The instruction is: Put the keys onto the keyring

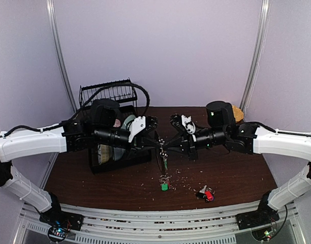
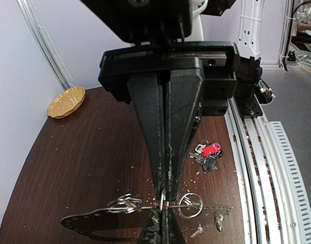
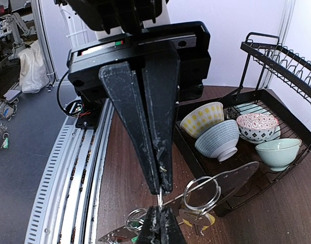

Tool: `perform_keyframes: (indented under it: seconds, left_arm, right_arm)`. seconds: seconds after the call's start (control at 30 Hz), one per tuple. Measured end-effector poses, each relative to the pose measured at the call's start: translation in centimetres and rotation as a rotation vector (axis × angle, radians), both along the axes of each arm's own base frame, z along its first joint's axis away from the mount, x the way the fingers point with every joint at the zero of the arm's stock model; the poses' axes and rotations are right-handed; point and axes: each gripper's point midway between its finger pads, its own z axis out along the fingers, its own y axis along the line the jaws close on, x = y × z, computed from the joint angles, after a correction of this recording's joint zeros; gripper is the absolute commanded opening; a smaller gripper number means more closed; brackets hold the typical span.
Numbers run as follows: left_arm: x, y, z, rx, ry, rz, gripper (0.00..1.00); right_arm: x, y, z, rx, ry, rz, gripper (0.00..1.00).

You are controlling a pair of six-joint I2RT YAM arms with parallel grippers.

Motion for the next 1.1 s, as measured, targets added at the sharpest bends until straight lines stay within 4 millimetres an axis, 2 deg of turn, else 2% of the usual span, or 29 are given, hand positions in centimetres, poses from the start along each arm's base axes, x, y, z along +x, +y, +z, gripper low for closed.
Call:
perform_keyframes:
  seconds: [0.33,0.43,0.53,0.6,0.9,1.03,1.1]
  left_arm:
    - [0.64,-0.20,-0.18,-0.050,0.011,0.041,0.00]
    - [0.84,-0.39,-0.27,-0.056,0.028,0.051,0.11]
    - [0.86,-0.47,-0.21,-0.065,0.034,0.053,0.08]
    - [0.83,-0.52,-0.21,-0.069,0.036,0.051,0.00]
    - [0.68,-0.61,-0.17,-0.093,0.044,0.045,0.00]
    - [0.61,-0.49,-0.13,-0.107,0.035,0.046,0.00]
    - [0.64,-0.43,-0.14,-0.109,0.032,0.050,0.00]
  right_arm:
    - [0.44,-0.18,-0.05,-0.002,0.011,-0.020,0.00]
    - [0.55,-0.24,-0.09,-0.002,0.023,-0.027,0.00]
    - [0.64,-0.23,-0.01,0.002,0.026,-0.029,0.00]
    - [0.64,-0.17,0.19,0.010,0.024,-0.027,0.00]
    - [0.76,-0.17,0.30,0.015,0.021,-0.030,0.00]
    - [0.77,-0.16,0.32,0.016,0.022,-0.031,0.05]
    - [0.77,-0.16,0.32,0.016,0.028,-0.033,0.15]
